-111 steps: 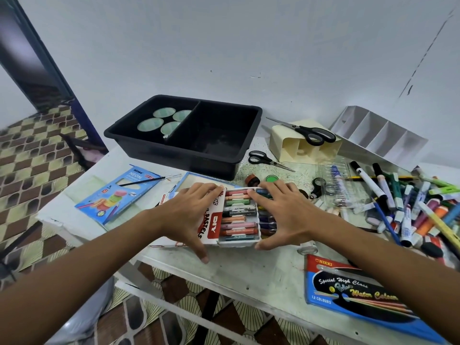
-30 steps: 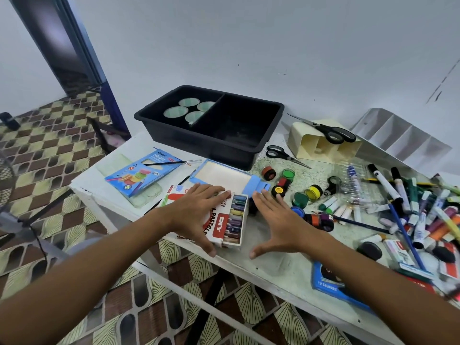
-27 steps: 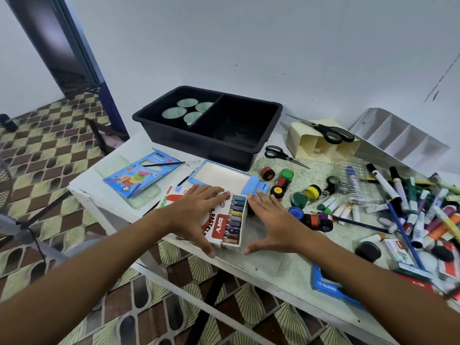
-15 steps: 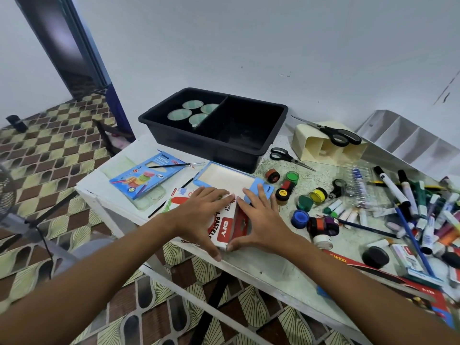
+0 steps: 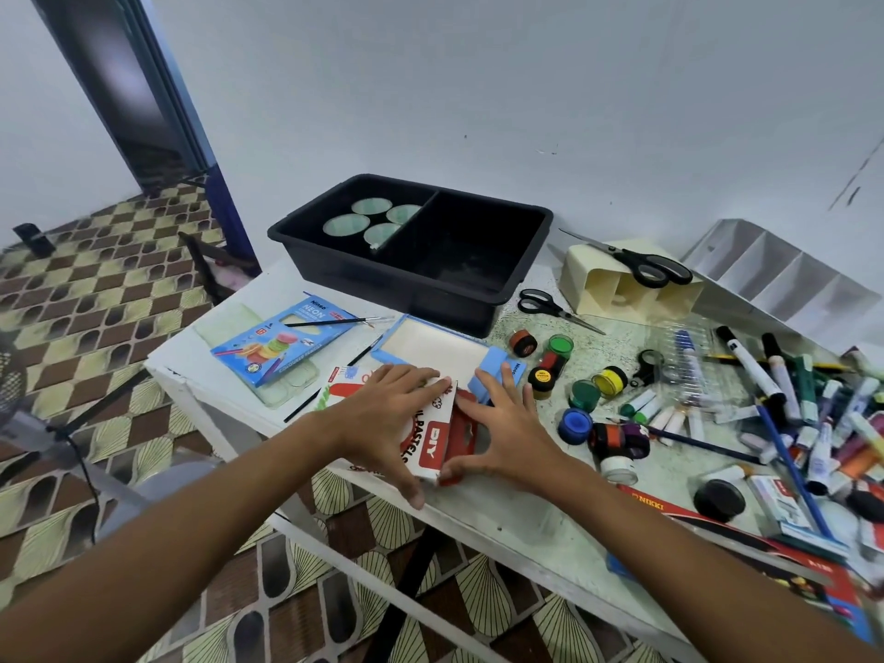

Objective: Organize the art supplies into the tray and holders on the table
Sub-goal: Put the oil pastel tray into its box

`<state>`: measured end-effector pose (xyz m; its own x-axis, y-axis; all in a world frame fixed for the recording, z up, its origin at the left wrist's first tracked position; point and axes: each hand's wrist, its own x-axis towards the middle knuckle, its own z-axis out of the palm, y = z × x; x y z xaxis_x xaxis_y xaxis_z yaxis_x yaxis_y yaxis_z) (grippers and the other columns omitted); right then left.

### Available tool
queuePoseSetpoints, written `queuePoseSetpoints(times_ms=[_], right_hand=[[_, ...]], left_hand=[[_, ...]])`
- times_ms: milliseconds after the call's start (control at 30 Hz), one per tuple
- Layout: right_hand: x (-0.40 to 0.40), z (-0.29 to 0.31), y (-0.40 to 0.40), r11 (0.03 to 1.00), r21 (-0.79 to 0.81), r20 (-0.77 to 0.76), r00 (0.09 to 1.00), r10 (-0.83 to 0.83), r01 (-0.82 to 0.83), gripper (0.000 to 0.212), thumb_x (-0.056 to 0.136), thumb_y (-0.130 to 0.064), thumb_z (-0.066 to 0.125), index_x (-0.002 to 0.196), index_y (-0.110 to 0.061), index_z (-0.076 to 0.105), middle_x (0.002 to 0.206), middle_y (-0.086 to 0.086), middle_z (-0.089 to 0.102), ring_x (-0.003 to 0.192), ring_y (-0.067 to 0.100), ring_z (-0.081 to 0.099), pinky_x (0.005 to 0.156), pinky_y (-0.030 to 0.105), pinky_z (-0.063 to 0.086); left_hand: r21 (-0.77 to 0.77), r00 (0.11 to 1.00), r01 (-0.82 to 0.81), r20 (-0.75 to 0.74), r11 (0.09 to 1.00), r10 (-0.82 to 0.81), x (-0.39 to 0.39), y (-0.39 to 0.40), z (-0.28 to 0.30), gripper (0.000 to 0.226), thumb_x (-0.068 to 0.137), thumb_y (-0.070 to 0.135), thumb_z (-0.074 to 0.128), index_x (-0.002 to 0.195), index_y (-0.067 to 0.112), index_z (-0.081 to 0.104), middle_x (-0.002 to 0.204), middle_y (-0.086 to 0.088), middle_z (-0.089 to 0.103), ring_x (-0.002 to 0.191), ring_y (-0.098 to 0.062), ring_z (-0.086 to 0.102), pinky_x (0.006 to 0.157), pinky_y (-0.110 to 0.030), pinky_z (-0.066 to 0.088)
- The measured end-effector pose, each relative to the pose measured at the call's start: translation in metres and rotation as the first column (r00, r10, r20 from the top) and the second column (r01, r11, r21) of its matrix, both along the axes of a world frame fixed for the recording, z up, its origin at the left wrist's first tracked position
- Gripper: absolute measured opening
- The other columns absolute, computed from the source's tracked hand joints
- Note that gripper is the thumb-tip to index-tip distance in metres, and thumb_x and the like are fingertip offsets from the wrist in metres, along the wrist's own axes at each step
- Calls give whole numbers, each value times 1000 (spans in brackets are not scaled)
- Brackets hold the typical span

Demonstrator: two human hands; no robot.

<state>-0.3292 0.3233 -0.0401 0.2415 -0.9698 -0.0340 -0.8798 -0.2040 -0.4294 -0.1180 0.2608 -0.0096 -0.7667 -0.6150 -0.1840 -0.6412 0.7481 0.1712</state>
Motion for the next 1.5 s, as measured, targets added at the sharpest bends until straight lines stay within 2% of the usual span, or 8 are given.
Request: queuePoseSetpoints(times_ms=[200, 400, 533, 700, 900, 1067, 1367, 1500], right_hand=[[-12, 6, 4, 1000, 4, 124, 992, -2, 2, 102, 64, -80, 60, 150, -33, 31, 163, 3, 1, 146, 18, -22, 118, 50, -7], [-14, 24, 14, 980, -83, 544, 832, -109, 182, 69, 84, -66, 54, 140, -26, 49, 153, -8, 30, 141, 1, 22, 114, 39, 33], [-6, 43, 18, 980, 90, 875, 456, -162, 176, 70, 79, -66, 55, 141, -40, 35, 130, -4, 55, 112, 10, 62, 87, 33, 56], [-5, 51, 13, 905, 357, 917, -98, -386, -230, 73, 86, -75, 24, 128, -28, 61, 130, 16, 61, 120, 38, 58, 97, 61, 46], [-39, 60, 1, 895, 425, 856, -261, -447, -137, 76, 82, -25, 65, 146, -22, 25, 120, 25, 64, 107, 44, 63, 82, 55, 55], [-73, 53, 4, 893, 447, 881, -149, -449, -50, 110, 73, -10, 74, 149, -43, 2, 123, 18, 63, 97, 39, 69, 69, 49, 59], [-114, 112, -7, 832, 469, 812, 516, -273, -297, 136, 54, -3, 91, 150, -46, 4, 126, 19, 56, 104, 33, 68, 75, 46, 58], [-106, 140, -32, 838, 476, 732, 648, -210, -266, 136, 54, -3, 91, 152, -42, 5, 123, 17, 57, 99, 28, 70, 75, 41, 58]], left_hand=[[70, 993, -20, 119, 997, 12, 10, -10, 11, 139, 48, 80, 74, 148, 46, -14, 161, 5, -9, 147, -18, -11, 115, -54, -13], [118, 993, -95, -63, 988, 103, 7, -13, 21, 129, 48, 79, 72, 148, 51, -6, 145, 5, 20, 130, -16, 21, 114, -43, 25], [279, 886, -267, -307, 922, 349, -12, -14, 37, 130, 43, 78, 73, 148, 51, 2, 126, 9, 31, 117, -15, 36, 107, -44, 39], [392, 742, -461, -322, 796, 588, -50, -9, 46, 142, 33, 86, 67, 153, 39, 8, 128, -1, 37, 126, -23, 39, 110, -46, 35], [712, 721, -322, -243, 624, 649, -68, 1, 59, 120, 56, 72, 75, 154, 34, 16, 107, 11, 67, 91, -8, 70, 73, -21, 55], [810, 703, -192, -280, 554, 653, -78, 16, 56, 120, 60, 33, 87, 154, 37, 12, 114, 2, 67, 95, -17, 72, 69, -27, 58], [723, 655, -235, -376, 650, 655, -78, 21, 77, 123, 61, 12, 91, 151, 41, 12, 119, 3, 53, 91, -5, 69, 65, -23, 57], [691, 660, -248, -393, 680, 640, -67, -6, 103, 128, 57, 16, 92, 152, 39, 10, 118, 3, 54, 91, -6, 70, 67, -24, 57]])
